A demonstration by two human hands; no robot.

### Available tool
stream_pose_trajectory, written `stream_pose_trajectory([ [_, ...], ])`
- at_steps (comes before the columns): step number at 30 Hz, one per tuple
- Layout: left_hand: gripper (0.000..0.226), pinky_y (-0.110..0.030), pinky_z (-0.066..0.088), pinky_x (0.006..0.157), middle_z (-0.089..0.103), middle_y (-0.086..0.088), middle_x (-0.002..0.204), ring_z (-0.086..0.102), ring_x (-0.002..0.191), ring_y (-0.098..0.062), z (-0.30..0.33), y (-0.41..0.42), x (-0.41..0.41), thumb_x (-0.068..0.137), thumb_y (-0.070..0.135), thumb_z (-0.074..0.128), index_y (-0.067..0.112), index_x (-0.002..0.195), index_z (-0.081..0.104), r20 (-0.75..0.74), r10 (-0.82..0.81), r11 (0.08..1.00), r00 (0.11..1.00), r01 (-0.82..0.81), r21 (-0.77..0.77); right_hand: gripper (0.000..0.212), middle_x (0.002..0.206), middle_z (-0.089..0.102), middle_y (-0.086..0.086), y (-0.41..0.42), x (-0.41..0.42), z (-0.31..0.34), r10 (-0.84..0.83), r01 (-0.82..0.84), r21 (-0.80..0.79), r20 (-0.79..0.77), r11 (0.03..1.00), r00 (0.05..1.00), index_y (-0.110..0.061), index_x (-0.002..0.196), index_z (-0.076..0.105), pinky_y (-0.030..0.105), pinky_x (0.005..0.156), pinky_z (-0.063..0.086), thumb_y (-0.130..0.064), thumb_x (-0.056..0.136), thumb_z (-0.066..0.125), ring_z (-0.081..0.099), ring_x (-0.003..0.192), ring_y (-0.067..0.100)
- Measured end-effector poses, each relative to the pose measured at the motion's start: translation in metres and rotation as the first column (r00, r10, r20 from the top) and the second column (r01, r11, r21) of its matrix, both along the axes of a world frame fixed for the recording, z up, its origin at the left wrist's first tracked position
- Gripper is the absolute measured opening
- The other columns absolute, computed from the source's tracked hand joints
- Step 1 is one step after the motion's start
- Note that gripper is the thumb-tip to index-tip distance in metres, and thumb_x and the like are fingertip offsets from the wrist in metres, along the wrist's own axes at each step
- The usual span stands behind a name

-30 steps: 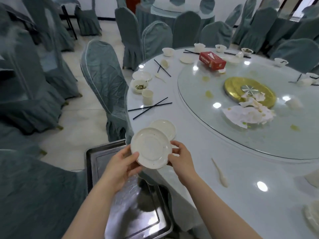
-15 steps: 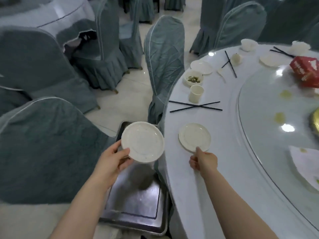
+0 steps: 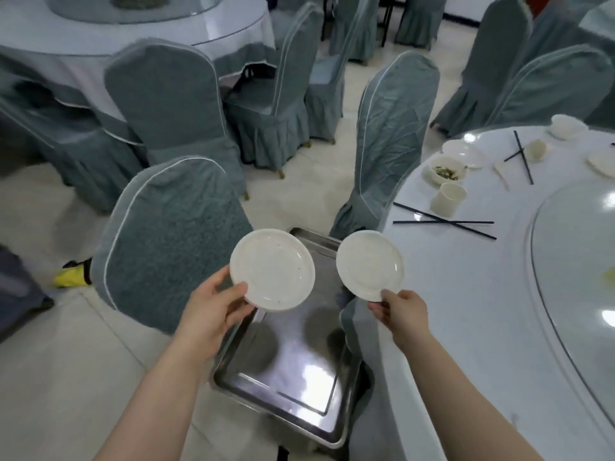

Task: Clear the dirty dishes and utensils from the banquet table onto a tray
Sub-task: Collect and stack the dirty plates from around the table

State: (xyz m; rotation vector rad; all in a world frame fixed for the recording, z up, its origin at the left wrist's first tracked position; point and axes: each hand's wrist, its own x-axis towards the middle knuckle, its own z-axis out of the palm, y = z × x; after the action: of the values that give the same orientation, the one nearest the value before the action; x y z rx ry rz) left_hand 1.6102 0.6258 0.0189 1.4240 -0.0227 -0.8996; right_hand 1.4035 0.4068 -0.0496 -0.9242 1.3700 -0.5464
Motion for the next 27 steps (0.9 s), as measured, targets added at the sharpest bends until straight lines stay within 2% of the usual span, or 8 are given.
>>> stream_pose_trajectory([
  [3, 0.051, -0.02, 0.056, 0.057, 0.076, 0.008, 0.085, 0.072, 0.075, -0.011, 0.01, 0.042, 0.019, 0.091, -0.002, 0.056, 0.016, 0.138, 0.048, 0.035, 0.016, 1.0, 0.999, -0.015, -0.024, 0.009, 0.065, 0.063, 0.016, 0.046, 0.038, 0.024, 0.108, -0.102, -0.103, 0.055, 0.989, 0.993, -0.001, 0.087, 0.052, 0.023, 0.046, 0.051, -0.006, 0.091, 0.059, 0.064, 0.049, 0.018],
  [7, 0.052, -0.02, 0.056, 0.056, 0.075, 0.005, 0.087, 0.071, 0.072, -0.01, 0.024, 0.112, 0.054, 0.091, -0.002, 0.058, 0.017, 0.138, 0.047, 0.046, 0.041, 0.997, 0.998, -0.038, -0.067, 0.007, 0.059, 0.065, 0.008, 0.12, 0.093, 0.054, 0.274, -0.251, -0.19, 0.104, 0.949, 0.956, -0.003, 0.095, 0.058, 0.02, 0.043, 0.047, -0.009, 0.092, 0.059, 0.06, 0.045, 0.012],
  [11, 0.046, -0.021, 0.056, 0.059, 0.074, -0.002, 0.094, 0.07, 0.078, -0.014, 0.033, 0.178, 0.088, 0.091, 0.0, 0.058, 0.018, 0.133, 0.051, 0.057, 0.052, 0.993, 0.997, -0.045, -0.106, 0.01, 0.057, 0.067, 0.007, 0.191, 0.154, 0.071, 0.399, -0.367, -0.227, 0.114, 0.902, 0.91, -0.006, 0.097, 0.057, 0.021, 0.044, 0.048, -0.011, 0.09, 0.062, 0.06, 0.046, 0.013],
  [14, 0.042, -0.021, 0.056, 0.061, 0.076, 0.001, 0.087, 0.071, 0.073, -0.011, 0.041, 0.22, 0.107, 0.091, 0.001, 0.058, 0.021, 0.128, 0.055, 0.056, 0.062, 0.99, 0.997, -0.054, -0.132, 0.011, 0.056, 0.066, 0.006, 0.235, 0.192, 0.081, 0.478, -0.442, -0.255, 0.102, 0.86, 0.872, -0.008, 0.096, 0.056, 0.024, 0.047, 0.051, -0.015, 0.091, 0.062, 0.061, 0.047, 0.015],
  [20, 0.037, -0.022, 0.056, 0.063, 0.076, -0.002, 0.088, 0.072, 0.076, -0.012, 0.043, 0.292, 0.158, 0.09, 0.003, 0.06, 0.028, 0.118, 0.06, 0.043, 0.138, 0.978, 0.99, -0.129, -0.165, 0.007, 0.071, 0.071, 0.001, 0.3, 0.269, 0.091, 0.62, -0.564, -0.391, 0.023, 0.727, 0.784, -0.019, 0.094, 0.065, 0.03, 0.057, 0.058, -0.023, 0.092, 0.059, 0.067, 0.058, 0.012],
  [24, 0.036, -0.023, 0.057, 0.064, 0.075, 0.0, 0.09, 0.071, 0.076, -0.013, 0.04, 0.325, 0.193, 0.091, 0.001, 0.058, 0.032, 0.108, 0.065, 0.038, 0.2, 0.966, 0.979, -0.19, -0.178, 0.022, 0.085, 0.073, 0.002, 0.339, 0.325, 0.096, 0.724, -0.656, -0.37, 0.071, 0.657, 0.686, -0.033, 0.091, 0.067, 0.03, 0.058, 0.058, -0.016, 0.095, 0.053, 0.072, 0.071, 0.018],
  [27, 0.035, -0.022, 0.056, 0.062, 0.076, 0.0, 0.091, 0.072, 0.075, -0.014, 0.035, 0.346, 0.227, 0.092, 0.002, 0.057, 0.031, 0.11, 0.063, 0.017, 0.25, 0.955, 0.968, -0.244, -0.17, 0.023, 0.087, 0.074, 0.003, 0.36, 0.37, 0.095, 0.77, -0.706, -0.329, 0.125, 0.627, 0.626, -0.029, 0.101, 0.066, 0.031, 0.061, 0.059, -0.011, 0.094, 0.053, 0.073, 0.076, 0.019],
])
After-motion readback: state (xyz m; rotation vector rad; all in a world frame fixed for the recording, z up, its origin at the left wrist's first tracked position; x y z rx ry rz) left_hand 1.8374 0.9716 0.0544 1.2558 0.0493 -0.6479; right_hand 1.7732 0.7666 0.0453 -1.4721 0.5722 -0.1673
